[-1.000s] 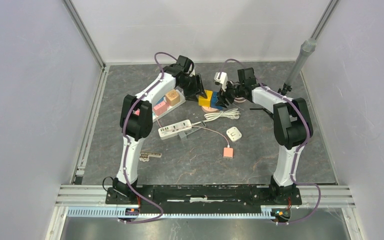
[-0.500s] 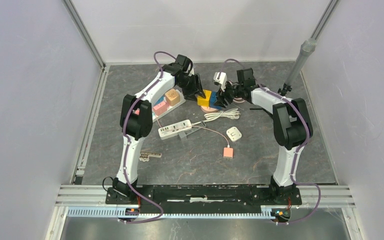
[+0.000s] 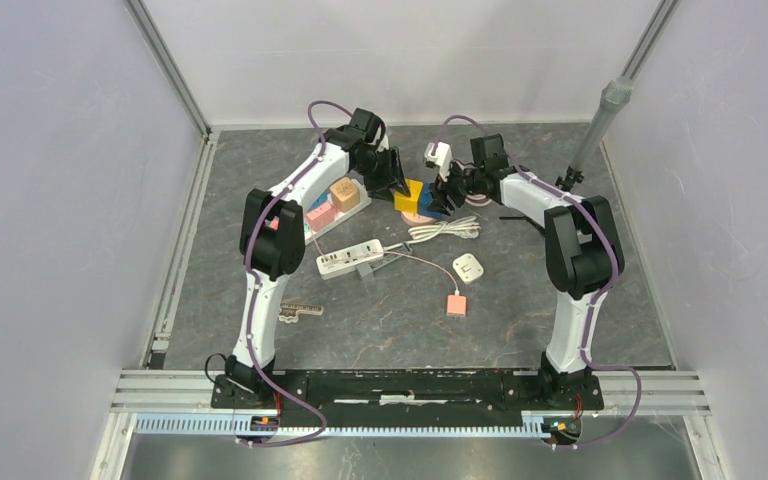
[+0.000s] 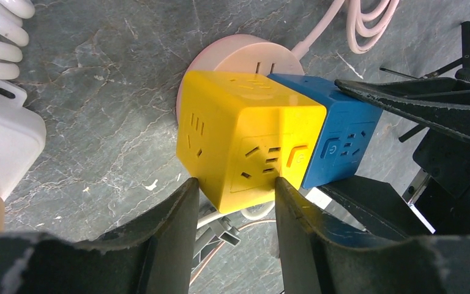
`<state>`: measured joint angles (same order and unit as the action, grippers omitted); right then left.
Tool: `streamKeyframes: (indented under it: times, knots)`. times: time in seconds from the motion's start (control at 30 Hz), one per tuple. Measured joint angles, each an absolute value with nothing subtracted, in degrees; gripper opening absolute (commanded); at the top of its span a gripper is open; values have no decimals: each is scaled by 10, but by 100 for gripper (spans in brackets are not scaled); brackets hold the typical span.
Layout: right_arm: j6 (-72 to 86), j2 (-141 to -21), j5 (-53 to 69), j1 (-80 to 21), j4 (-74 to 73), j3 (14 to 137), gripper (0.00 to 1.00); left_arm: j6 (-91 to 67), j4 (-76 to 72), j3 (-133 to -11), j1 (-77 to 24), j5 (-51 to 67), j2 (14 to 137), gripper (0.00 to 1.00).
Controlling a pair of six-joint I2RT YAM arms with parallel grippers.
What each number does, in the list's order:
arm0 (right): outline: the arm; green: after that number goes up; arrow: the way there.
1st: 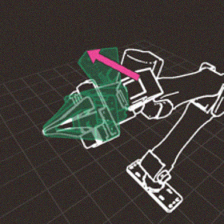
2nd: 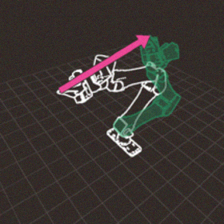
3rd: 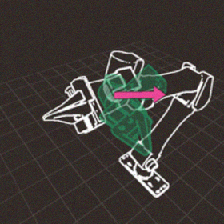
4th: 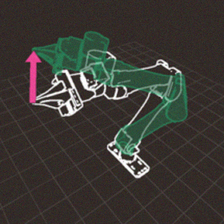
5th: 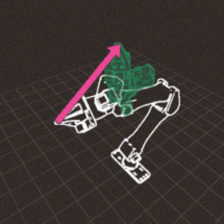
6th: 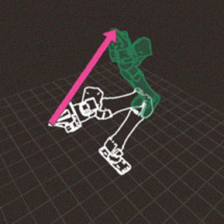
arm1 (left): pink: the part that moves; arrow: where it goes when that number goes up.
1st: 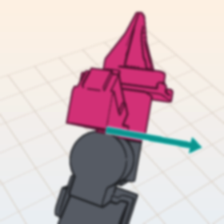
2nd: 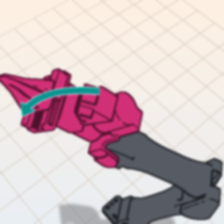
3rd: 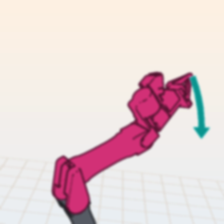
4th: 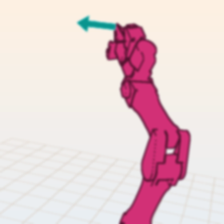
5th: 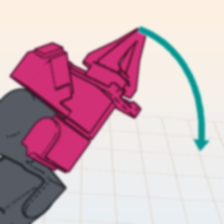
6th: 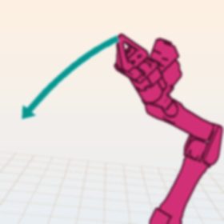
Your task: Pull the plug off the socket
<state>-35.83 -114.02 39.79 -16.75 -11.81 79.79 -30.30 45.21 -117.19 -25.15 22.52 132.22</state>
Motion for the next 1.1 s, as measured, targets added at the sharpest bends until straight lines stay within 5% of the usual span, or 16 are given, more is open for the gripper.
streamKeyframes:
  times: [1.1]
  knots:
    - [-295,-1129,415,-164,-34,754,0,-296,432,-1143,-251,211,1305,55]
